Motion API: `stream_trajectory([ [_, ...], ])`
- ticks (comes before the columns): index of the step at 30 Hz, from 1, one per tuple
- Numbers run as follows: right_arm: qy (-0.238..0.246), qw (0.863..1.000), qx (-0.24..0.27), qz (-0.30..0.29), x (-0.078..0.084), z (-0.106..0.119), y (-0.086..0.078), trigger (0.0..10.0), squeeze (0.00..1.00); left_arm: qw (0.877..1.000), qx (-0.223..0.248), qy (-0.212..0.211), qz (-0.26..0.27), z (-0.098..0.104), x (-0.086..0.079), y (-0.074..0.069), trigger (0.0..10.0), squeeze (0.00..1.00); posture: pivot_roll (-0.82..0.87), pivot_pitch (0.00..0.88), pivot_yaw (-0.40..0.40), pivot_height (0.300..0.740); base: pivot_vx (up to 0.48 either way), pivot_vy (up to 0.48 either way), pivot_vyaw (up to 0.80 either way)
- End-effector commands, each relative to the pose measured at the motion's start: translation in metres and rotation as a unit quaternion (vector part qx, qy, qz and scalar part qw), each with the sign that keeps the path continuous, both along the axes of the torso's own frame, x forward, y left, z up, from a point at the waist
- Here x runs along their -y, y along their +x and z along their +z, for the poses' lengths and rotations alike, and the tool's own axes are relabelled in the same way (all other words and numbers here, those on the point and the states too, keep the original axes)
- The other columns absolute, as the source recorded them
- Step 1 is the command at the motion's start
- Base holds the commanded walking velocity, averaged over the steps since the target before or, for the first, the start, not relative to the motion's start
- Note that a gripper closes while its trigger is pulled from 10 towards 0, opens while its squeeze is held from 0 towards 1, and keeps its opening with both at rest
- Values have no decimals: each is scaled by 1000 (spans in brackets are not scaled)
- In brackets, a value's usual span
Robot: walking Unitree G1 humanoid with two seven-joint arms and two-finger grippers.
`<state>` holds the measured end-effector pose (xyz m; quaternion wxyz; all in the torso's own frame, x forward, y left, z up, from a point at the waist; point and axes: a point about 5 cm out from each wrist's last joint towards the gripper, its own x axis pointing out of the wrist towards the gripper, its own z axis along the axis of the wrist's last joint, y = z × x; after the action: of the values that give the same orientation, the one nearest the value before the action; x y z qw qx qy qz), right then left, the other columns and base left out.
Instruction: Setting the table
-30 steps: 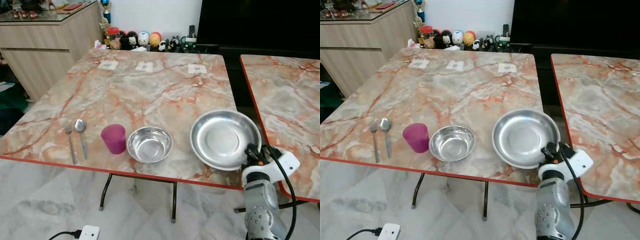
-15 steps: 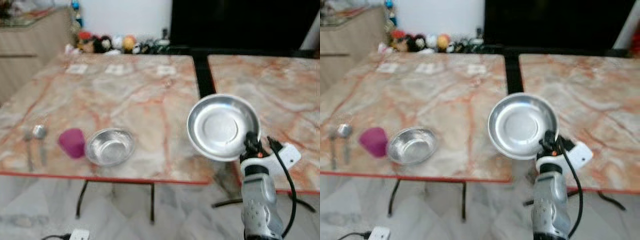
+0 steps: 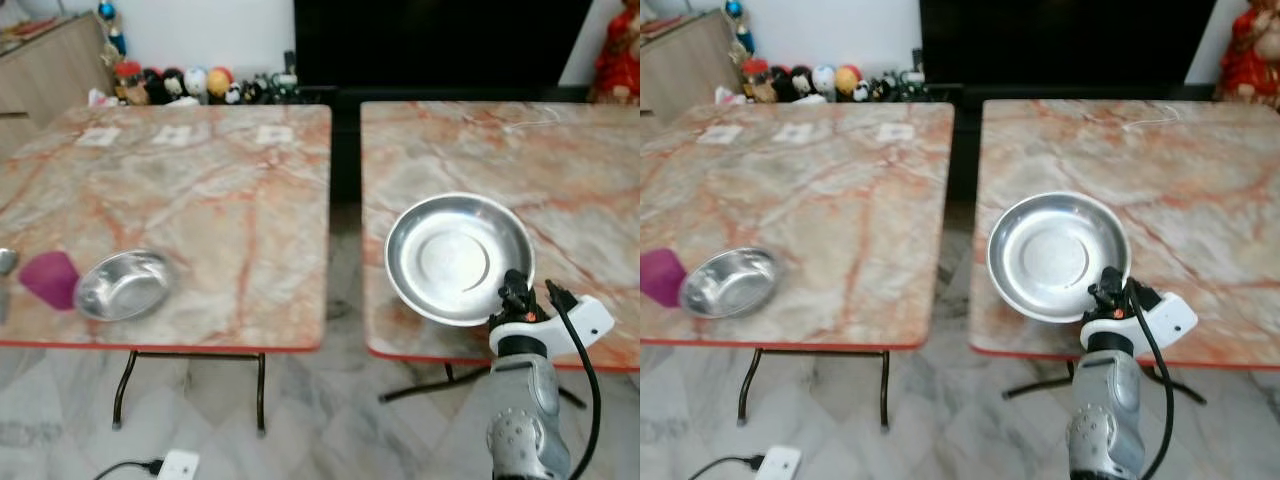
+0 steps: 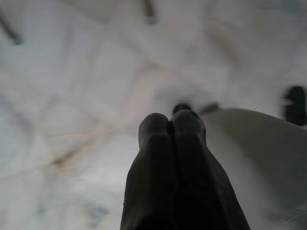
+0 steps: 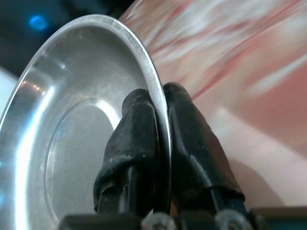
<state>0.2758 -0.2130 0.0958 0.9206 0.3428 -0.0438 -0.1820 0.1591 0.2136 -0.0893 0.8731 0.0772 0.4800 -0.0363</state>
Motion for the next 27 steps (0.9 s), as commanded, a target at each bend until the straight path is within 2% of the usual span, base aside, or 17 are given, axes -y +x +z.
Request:
stream_trajectory([
  [1,4,1000,12,2,-6,5,4,10000,0,1000,-8,14,3,0,-10,-4,10000,0,21,0,36,740,0,-435,0],
  [6,6,1000,7,-14,-1,3,3,10000,0,1000,-10,17,5,1,-21,-10,10000,0,18,0,40,740,0,-434,0],
  [8,7,1000,8,-19,1,4,3,10000,0,1000,-15,24,9,2,-33,-17,10000,0,11,0,41,740,0,-433,0],
  [9,7,1000,8,-19,1,4,3,10000,0,1000,-15,24,9,2,-33,-17,10000,0,11,0,41,740,0,-431,0],
  [10,9,1000,7,-24,2,4,2,10000,0,999,-18,27,11,3,-42,-22,10000,0,10,0,41,740,0,-435,0],
  [14,8,999,-1,-44,6,2,0,10000,0,999,-27,38,13,4,-56,-33,10000,0,5,0,42,740,0,-431,0],
  [18,12,998,-8,-67,12,1,-2,10000,0,999,-31,40,17,3,-57,-37,10000,0,5,0,43,740,0,0,0],
  [21,19,995,-21,-96,19,-3,-3,10000,0,998,-36,41,11,0,-52,-40,10000,0,0,0,43,740,0,0,0],
  [27,24,995,-25,-95,19,-2,2,10000,0,999,-37,39,2,-2,-39,-34,10000,0,2,0,44,740,0,0,0],
])
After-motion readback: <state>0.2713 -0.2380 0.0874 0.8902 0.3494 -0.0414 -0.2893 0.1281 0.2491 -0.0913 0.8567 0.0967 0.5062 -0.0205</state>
